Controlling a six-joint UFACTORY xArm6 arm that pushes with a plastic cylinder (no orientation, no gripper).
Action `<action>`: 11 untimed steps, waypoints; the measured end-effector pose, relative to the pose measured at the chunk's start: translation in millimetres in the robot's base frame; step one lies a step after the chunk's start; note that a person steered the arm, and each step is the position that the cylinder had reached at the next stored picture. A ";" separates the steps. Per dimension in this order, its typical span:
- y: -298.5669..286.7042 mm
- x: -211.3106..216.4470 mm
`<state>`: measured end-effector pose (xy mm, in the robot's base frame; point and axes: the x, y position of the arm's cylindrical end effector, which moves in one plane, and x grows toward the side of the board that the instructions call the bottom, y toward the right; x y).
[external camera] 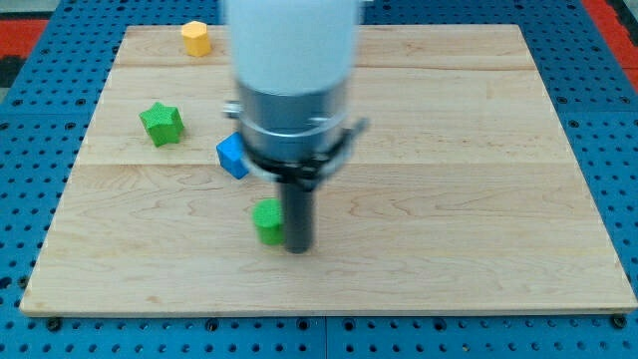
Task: Move the green circle towards the up
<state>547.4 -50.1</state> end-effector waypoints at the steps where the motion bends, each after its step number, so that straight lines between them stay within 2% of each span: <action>1: -65.4 -9.9; 2: -117.7 -24.9; 3: -137.8 -26.7; 4: -110.5 6.1; 5: -38.2 -4.5; 6: -11.5 -29.2; 7: -62.5 -34.2; 9: -105.7 -18.5; 10: -121.4 -27.1; 11: -101.4 -40.9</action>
